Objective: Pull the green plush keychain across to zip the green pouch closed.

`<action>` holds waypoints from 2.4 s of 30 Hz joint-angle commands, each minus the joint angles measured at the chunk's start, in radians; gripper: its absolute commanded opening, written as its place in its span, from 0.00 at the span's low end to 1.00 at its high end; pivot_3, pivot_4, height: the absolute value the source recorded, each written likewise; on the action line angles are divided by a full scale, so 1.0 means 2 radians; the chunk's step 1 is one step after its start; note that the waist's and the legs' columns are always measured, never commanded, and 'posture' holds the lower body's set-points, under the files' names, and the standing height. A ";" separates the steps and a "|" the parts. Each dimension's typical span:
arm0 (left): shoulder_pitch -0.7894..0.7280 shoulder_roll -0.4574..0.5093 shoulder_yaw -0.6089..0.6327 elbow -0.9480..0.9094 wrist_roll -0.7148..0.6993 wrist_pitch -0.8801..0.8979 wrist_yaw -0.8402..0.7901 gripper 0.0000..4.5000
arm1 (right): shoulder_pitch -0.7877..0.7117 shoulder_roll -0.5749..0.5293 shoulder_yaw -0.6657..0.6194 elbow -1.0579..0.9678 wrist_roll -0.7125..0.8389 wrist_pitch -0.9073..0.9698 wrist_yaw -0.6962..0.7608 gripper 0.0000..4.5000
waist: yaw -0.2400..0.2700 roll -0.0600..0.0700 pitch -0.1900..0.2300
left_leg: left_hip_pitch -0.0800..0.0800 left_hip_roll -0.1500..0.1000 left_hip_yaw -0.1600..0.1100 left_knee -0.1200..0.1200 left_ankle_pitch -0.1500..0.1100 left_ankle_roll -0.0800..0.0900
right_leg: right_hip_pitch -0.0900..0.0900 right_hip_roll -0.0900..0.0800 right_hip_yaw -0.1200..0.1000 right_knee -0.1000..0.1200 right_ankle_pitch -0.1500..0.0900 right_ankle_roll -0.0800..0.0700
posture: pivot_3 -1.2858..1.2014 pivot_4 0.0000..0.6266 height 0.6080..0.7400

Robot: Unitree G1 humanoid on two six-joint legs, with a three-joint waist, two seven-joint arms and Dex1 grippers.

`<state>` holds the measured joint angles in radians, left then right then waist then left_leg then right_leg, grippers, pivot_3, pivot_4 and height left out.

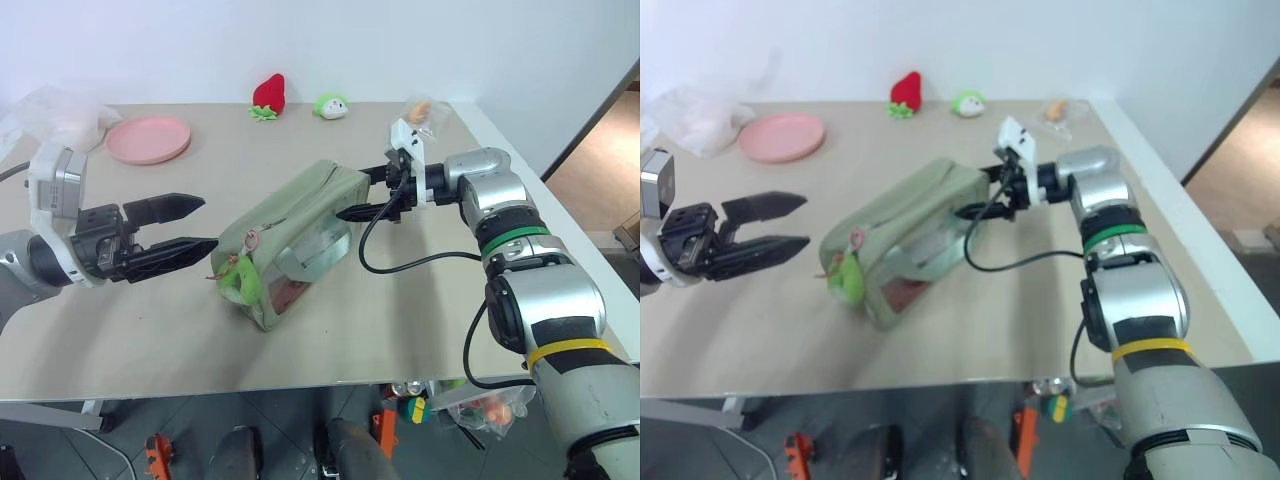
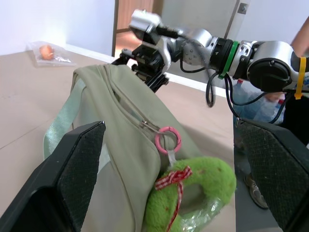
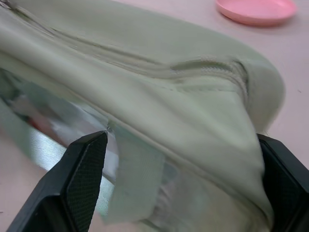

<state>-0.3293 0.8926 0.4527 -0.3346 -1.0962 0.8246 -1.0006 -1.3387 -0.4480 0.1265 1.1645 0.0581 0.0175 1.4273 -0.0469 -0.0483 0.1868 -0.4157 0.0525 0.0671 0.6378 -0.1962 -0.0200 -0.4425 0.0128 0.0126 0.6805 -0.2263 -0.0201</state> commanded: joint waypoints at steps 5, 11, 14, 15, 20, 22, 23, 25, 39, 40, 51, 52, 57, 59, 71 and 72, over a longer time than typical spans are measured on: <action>-0.007 0.003 0.007 -0.006 -0.004 -0.012 0.000 1.00 | -0.012 -0.022 -0.025 0.021 0.001 0.001 -0.003 0.94 | 0.000 0.000 0.000 | 0.000 0.000 0.000 0.000 0.000 0.000 | 0.000 0.000 0.000 0.000 0.000 0.000 | 0.52 0.24 1.00; -0.012 0.002 0.003 -0.007 -0.003 -0.014 0.004 1.00 | -0.018 -0.015 -0.039 0.019 0.012 0.002 0.007 0.94 | 0.000 0.000 0.000 | 0.000 0.000 0.000 0.000 0.000 0.000 | 0.000 0.000 0.000 0.000 0.000 0.000 | 0.52 0.24 1.00; -0.013 0.001 0.001 -0.008 -0.003 -0.014 0.005 1.00 | -0.019 -0.015 -0.044 0.019 0.010 0.000 0.008 0.94 | 0.000 0.000 0.000 | 0.000 0.000 0.000 0.000 0.000 0.000 | 0.000 0.000 0.000 0.000 0.000 0.000 | 0.52 0.24 1.00; -0.013 0.001 0.001 -0.008 -0.003 -0.014 0.006 1.00 | -0.019 -0.016 -0.045 0.019 0.010 0.000 0.009 0.94 | 0.000 0.000 0.000 | 0.000 0.000 0.000 0.000 0.000 0.000 | 0.000 0.000 0.000 0.000 0.000 0.000 | 0.52 0.24 1.00; -0.016 0.000 -0.001 -0.009 -0.007 -0.014 0.010 1.00 | -0.022 -0.020 -0.053 0.013 0.019 0.011 0.027 0.94 | 0.000 0.000 0.000 | 0.000 0.000 0.000 0.000 0.000 0.000 | 0.000 0.000 0.000 0.000 0.000 0.000 | 0.52 0.24 1.00; -0.017 -0.001 -0.002 -0.009 -0.007 -0.014 0.012 1.00 | -0.023 -0.022 -0.052 0.014 0.013 0.016 0.009 0.94 | 0.000 0.000 0.000 | 0.000 0.000 0.000 0.000 0.000 0.000 | 0.000 0.000 0.000 0.000 0.000 0.000 | 0.52 0.24 1.00; -0.018 -0.001 -0.002 -0.009 -0.008 -0.014 0.013 1.00 | -0.022 -0.027 -0.050 0.012 0.011 0.023 0.020 0.94 | 0.000 0.000 0.000 | 0.000 0.000 0.000 0.000 0.000 0.000 | 0.000 0.000 0.000 0.000 0.000 0.000 | 0.52 0.24 1.00; -0.018 -0.002 -0.002 -0.010 -0.008 -0.014 0.014 1.00 | -0.020 -0.037 -0.050 0.011 0.012 0.032 0.039 0.94 | 0.000 0.000 0.000 | 0.000 0.000 0.000 0.000 0.000 0.000 | 0.000 0.000 0.000 0.000 0.000 0.000 | 0.52 0.24 1.00; -0.033 -0.009 -0.016 -0.004 -0.008 -0.014 0.020 1.00 | -0.044 -0.032 -0.050 0.013 0.003 0.021 0.041 0.94 | 0.000 0.000 0.000 | 0.000 0.000 0.000 0.000 0.000 0.000 | 0.000 0.001 0.000 0.000 0.000 0.000 | 0.52 0.24 1.00; -0.034 -0.009 -0.016 -0.004 -0.007 -0.014 0.021 1.00 | -0.044 -0.030 -0.050 0.013 0.003 0.021 0.042 0.94 | -0.001 0.000 0.000 | 0.000 0.000 0.000 0.000 0.000 0.000 | 0.000 0.001 0.000 0.000 0.000 0.000 | 0.52 0.24 1.00; -0.023 -0.009 -0.006 -0.013 -0.012 -0.015 0.028 1.00 | -0.042 -0.006 -0.052 0.020 -0.002 0.012 0.044 0.94 | 0.000 0.000 0.000 | 0.000 0.000 0.000 0.000 0.000 0.000 | 0.000 0.000 0.000 0.000 0.000 0.000 | 0.52 0.24 1.00; -0.024 -0.008 -0.006 -0.012 -0.012 -0.016 0.029 1.00 | -0.043 -0.006 -0.054 0.020 -0.001 0.012 0.045 0.94 | 0.000 0.000 0.000 | 0.000 0.000 0.000 0.000 0.000 0.000 | 0.000 0.000 0.000 0.000 0.000 0.000 | 0.52 0.24 1.00; -0.023 -0.008 -0.007 -0.013 -0.012 -0.016 0.029 1.00 | -0.044 -0.006 -0.057 0.020 0.001 0.016 0.049 0.94 | 0.000 0.000 0.000 | 0.000 0.000 0.000 0.000 0.000 0.000 | 0.000 0.000 0.000 0.000 0.000 0.000 | 0.52 0.24 1.00; -0.023 -0.008 -0.007 -0.012 -0.013 -0.017 0.030 1.00 | -0.044 -0.007 -0.058 0.019 0.001 0.018 0.053 0.94 | 0.000 0.000 0.000 | 0.000 0.000 0.000 0.000 0.000 0.000 | 0.000 0.000 0.000 0.000 0.000 0.000 | 0.52 0.24 1.00; -0.020 -0.011 -0.009 -0.011 -0.012 -0.022 0.030 1.00 | -0.009 -0.032 -0.006 -0.024 -0.055 -0.051 0.038 0.94 | 0.000 0.000 0.000 | 0.000 0.000 0.000 0.000 0.000 0.000 | 0.000 0.000 0.000 0.000 0.000 0.000 | 0.52 0.24 1.00; -0.021 -0.011 -0.011 -0.010 -0.011 -0.023 0.029 1.00 | -0.005 -0.033 -0.003 -0.028 -0.057 -0.055 0.042 0.94 | 0.000 0.000 0.000 | 0.000 0.000 0.000 0.000 0.000 0.000 | 0.000 0.000 0.000 0.000 0.000 0.000 | 0.52 0.24 1.00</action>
<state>-0.3655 0.8732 0.4028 -0.3339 -1.1114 0.8029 -0.9426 -1.3565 -0.4939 0.0997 1.1664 -0.0359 -0.0501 1.4815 -0.0472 -0.0481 0.1869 -0.4150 0.0521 0.0677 0.6377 -0.1960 -0.0203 -0.4422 0.0128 0.0133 0.6807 -0.2263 -0.0199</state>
